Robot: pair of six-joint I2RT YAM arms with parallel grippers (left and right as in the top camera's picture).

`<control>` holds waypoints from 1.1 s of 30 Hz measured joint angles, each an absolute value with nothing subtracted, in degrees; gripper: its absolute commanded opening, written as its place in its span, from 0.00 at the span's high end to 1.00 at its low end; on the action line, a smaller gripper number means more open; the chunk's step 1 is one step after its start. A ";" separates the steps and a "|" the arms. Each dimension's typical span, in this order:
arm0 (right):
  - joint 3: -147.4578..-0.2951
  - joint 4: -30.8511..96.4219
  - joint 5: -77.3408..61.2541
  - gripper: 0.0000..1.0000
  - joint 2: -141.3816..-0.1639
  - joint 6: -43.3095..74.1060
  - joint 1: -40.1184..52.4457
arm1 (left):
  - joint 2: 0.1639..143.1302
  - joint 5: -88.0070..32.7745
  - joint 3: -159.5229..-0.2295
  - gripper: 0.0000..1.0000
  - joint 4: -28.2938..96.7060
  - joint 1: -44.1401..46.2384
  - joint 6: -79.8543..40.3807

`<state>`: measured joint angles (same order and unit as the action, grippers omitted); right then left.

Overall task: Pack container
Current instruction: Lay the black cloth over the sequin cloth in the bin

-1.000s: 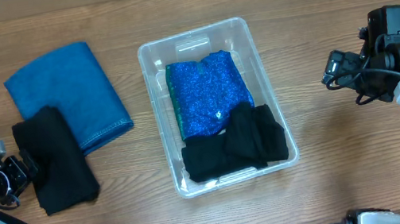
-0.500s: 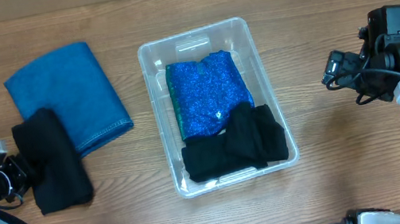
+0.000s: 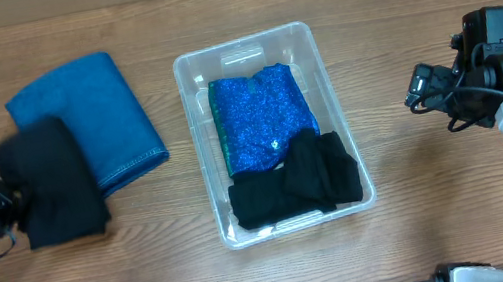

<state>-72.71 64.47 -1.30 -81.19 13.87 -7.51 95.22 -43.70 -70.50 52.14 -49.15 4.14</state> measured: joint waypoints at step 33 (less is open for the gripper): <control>-72.66 64.31 -1.30 0.03 -81.19 13.67 -7.51 | 104.75 -11.05 -82.35 0.38 37.71 24.36 -64.51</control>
<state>-72.66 64.31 -1.30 -81.19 13.67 -7.51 104.75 -11.05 -82.35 37.71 24.36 -64.51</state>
